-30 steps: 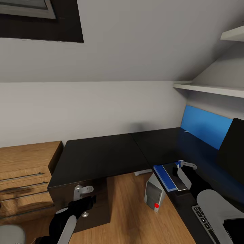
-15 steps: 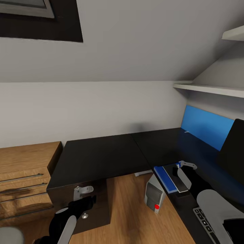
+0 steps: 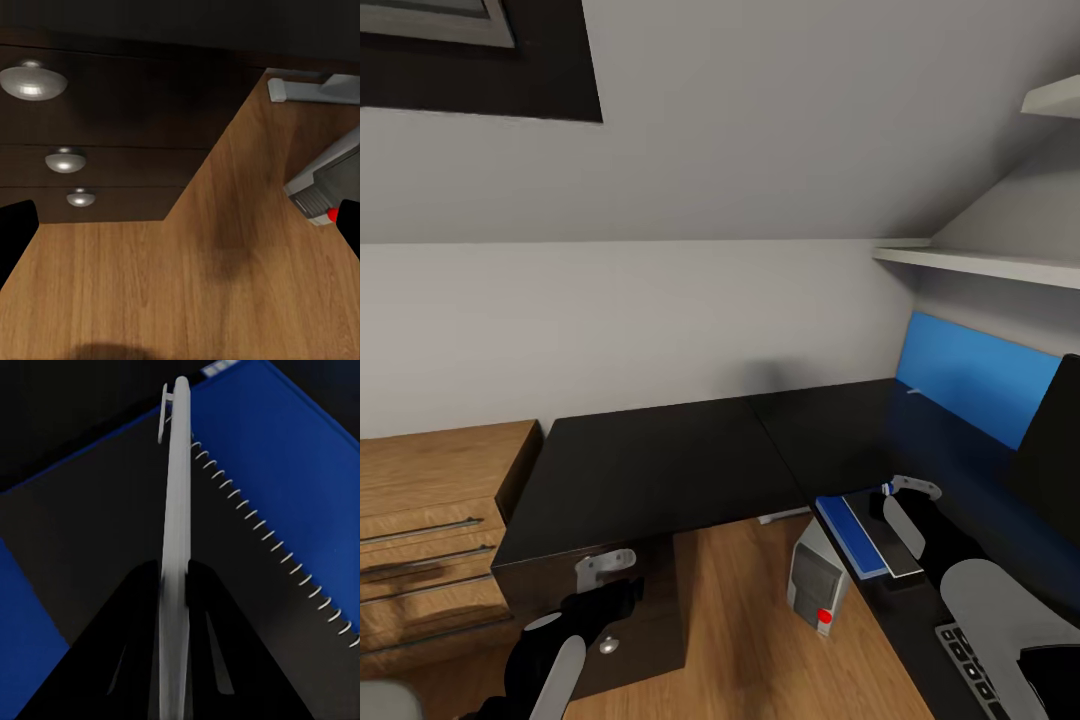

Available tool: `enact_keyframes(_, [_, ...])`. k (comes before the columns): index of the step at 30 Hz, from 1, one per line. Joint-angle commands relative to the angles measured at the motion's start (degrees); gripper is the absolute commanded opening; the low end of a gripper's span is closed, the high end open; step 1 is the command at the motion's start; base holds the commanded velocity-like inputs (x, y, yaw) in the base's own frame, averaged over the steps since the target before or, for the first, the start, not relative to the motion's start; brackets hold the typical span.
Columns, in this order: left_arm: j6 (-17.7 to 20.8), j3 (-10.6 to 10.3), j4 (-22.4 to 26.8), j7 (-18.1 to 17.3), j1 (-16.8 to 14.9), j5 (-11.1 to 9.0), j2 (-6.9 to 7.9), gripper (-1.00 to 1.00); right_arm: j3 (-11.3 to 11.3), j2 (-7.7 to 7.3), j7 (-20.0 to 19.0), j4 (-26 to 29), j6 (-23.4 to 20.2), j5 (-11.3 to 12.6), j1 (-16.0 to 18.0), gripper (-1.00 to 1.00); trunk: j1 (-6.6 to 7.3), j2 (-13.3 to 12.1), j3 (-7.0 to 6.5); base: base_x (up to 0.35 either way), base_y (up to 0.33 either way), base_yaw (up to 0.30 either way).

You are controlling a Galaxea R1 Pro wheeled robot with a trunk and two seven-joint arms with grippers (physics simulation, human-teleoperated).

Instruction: In the bedroom, organize the workspace by keeping the computer under the desk, ensuring the monitor is on the desk, placing the keyboard on the desk next to the monitor, placing the mouse on the desk next to the keyboard, moving the folder from the swivel chair onto the desk next to the mouse, stacking the notebook on top of the folder with the pen on top of the notebook, and positioning the swivel chair next to the desk.

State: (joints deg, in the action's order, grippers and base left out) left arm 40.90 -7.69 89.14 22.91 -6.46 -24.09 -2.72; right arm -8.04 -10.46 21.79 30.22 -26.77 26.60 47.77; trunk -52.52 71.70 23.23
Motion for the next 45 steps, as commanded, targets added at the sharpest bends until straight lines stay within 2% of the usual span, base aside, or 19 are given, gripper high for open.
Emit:
enact_keyframes(1, [0.1,0.0,0.1,0.6,0.0,-0.6,0.0,1.0,-0.5,-0.09,0.5,0.1,-0.2,0.6,0.0,-1.0,0.0,0.0,0.07,0.004,0.0,0.0])
enact_keyframes(8, [0.1,0.0,0.1,0.6,0.0,-0.6,0.0,1.0,-0.5,-0.09,0.5,0.1,-0.1,0.6,0.0,-1.0,0.0,0.0,0.07,0.001,0.0,0.0])
enact_keyframes(9, [0.1,0.0,0.1,0.6,0.0,-0.6,0.0,1.0,-0.5,-0.09,0.5,0.1,0.0,0.6,0.0,1.0,0.0,0.0,0.07,0.0,0.0,0.0])
enact_keyframes(16, [0.1,0.0,0.1,0.6,-0.1,-0.6,0.0,1.0,-0.5,-0.09,0.5,0.2,0.0,-0.1,0.0,1.0,0.0,0.0,0.07,0.0,0.0,0.0])
enact_keyframes(30, [0.1,0.0,0.1,0.6,0.0,-0.6,0.0,1.0,-0.5,-0.12,0.5,1.2,0.0,-0.1,0.0,1.0,0.0,0.0,0.07,0.0,0.0,0.0])
enact_keyframes(31, [0.1,0.0,0.1,0.6,0.0,-0.6,0.0,1.0,-0.3,-0.15,0.7,4.0,0.2,-0.1,0.0,1.0,0.0,0.0,0.07,0.0,0.0,0.0])
enact_keyframes(37, [0.1,0.0,0.1,0.6,0.0,-0.6,0.0,1.0,-0.2,-0.15,1.7,12.3,2.6,-0.1,-0.2,1.0,0.0,0.0,0.07,0.0,0.0,0.0])
enact_keyframes(41, [0.1,0.0,0.1,0.6,0.0,-0.6,0.0,1.0,-0.3,0.1,4.8,17.4,4.3,0.0,-0.9,1.0,0.0,0.0,0.07,0.0,0.0,0.0])
enact_keyframes(45, [0.0,0.0,0.1,0.6,0.0,-0.6,0.0,1.0,-0.3,2.51,9.5,20.5,4.9,0.0,-1.8,1.0,0.0,0.0,0.07,0.0,0.0,0.0])
